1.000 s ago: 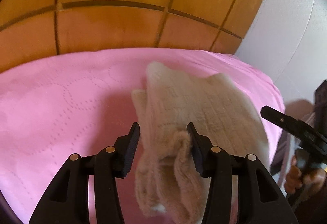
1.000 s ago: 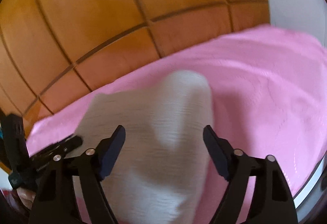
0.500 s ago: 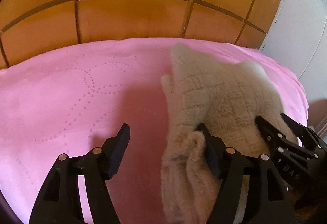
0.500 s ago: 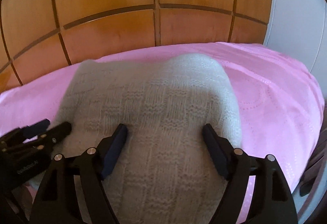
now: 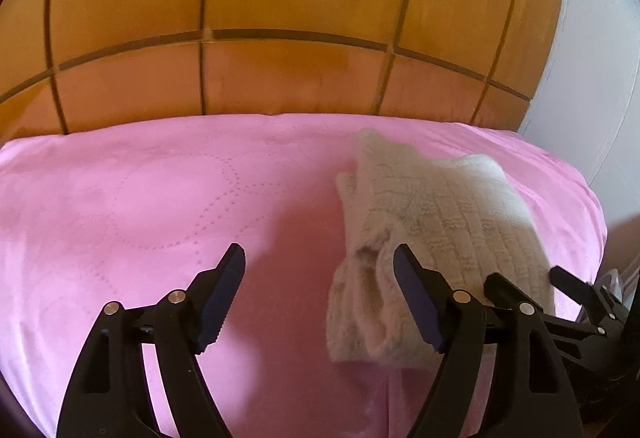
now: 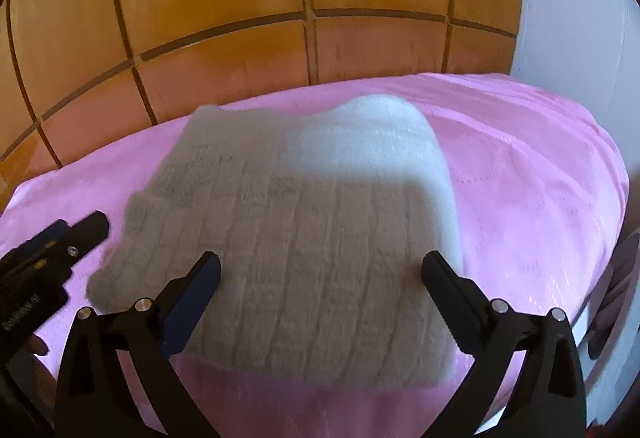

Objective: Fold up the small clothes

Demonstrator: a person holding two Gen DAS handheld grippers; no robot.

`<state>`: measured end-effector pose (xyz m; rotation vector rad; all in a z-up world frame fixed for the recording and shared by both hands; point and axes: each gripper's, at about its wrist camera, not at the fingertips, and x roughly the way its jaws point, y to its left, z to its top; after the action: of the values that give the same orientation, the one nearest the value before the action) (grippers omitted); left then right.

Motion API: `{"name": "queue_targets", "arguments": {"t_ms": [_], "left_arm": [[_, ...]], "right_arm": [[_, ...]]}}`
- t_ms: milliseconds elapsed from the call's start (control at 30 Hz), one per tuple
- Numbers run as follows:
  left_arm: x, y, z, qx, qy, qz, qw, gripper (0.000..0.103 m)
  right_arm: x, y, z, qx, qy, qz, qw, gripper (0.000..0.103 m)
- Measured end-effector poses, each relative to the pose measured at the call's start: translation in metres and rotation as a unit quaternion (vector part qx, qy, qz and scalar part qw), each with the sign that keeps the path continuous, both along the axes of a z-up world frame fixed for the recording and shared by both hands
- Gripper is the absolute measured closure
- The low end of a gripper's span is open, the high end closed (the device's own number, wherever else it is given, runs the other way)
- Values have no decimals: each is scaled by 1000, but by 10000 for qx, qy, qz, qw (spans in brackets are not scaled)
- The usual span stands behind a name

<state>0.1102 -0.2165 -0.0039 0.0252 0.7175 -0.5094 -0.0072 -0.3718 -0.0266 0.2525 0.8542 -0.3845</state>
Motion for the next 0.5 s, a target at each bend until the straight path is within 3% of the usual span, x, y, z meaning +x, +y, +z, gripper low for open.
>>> {"name": "queue_targets", "arguments": {"t_ms": [267, 500], "left_arm": [[-14, 17, 8, 19, -128, 158, 9998, 23], [-28, 25, 6, 77, -227, 144, 9996, 21]], "right_arm": [[-22, 9, 5, 173, 8, -320, 9993, 3], [-35, 21, 20, -176, -172, -534, 9983, 2]]}}
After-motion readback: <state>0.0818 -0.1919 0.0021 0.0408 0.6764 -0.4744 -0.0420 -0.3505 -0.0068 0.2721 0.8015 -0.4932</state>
